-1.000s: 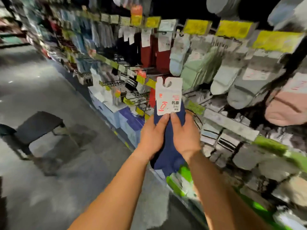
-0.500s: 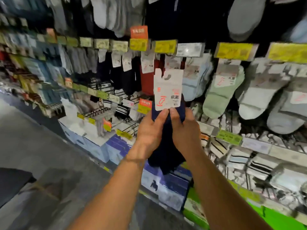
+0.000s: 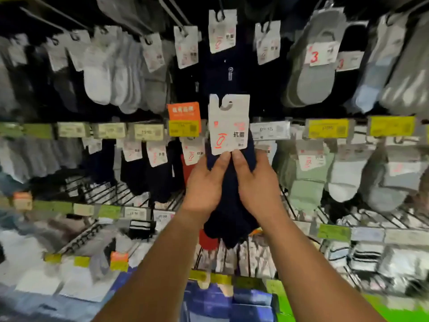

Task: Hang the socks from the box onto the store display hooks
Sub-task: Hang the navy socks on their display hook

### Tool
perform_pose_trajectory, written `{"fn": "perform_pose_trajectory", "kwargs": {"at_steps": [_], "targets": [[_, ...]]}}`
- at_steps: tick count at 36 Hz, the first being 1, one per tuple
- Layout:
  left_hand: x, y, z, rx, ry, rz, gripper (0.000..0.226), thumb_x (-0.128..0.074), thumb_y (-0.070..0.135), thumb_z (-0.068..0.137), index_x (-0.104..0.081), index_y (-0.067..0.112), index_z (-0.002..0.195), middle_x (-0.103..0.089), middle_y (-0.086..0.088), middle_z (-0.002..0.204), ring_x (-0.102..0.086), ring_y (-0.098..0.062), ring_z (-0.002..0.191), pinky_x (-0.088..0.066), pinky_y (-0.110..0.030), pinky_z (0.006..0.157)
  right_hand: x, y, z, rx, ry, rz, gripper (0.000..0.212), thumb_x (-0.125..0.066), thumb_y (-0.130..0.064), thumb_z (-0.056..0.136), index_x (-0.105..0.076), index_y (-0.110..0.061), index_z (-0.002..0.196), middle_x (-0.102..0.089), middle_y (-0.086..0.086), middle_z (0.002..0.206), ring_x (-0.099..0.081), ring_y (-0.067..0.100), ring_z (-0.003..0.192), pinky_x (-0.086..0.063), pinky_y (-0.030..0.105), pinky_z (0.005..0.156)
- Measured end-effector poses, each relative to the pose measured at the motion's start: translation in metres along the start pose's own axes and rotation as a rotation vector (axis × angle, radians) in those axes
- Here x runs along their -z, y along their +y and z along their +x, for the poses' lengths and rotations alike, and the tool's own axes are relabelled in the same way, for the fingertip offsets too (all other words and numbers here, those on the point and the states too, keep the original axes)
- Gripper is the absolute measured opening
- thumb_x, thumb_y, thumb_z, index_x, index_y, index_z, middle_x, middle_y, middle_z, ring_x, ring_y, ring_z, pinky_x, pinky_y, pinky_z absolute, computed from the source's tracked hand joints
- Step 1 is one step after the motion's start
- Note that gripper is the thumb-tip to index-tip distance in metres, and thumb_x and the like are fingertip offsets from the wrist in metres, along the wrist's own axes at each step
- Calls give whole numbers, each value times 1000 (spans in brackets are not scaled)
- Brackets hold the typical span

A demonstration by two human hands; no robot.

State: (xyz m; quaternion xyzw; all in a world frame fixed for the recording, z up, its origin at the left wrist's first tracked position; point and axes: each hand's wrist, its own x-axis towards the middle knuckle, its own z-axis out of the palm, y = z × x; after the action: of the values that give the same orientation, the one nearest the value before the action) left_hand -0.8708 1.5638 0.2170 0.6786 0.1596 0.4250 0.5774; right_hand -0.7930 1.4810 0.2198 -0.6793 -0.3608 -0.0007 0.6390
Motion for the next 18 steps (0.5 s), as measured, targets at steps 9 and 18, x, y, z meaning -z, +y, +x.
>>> {"fn": "perform_pose_trajectory", "kwargs": {"at_steps": [9, 18], "targets": [[40, 18, 34, 31, -147, -170, 14, -57, 35, 102, -67, 33, 112, -76, 5, 113, -71, -16, 108, -55, -39, 96, -47, -27, 5, 40, 260, 20, 33, -68, -47, 88, -45, -24, 85, -59, 4, 89, -60, 16, 77, -46, 23, 58], [52, 26, 51, 145, -171, -333, 55, -40, 57, 101, -59, 21, 138, -71, -2, 125, -68, -19, 117, -54, -43, 102, -48, -36, 25, 0, 286, 124, 15, -65, -32, 94, -54, -27, 85, -60, 3, 80, -54, 11, 69, -45, 28, 68]]}}
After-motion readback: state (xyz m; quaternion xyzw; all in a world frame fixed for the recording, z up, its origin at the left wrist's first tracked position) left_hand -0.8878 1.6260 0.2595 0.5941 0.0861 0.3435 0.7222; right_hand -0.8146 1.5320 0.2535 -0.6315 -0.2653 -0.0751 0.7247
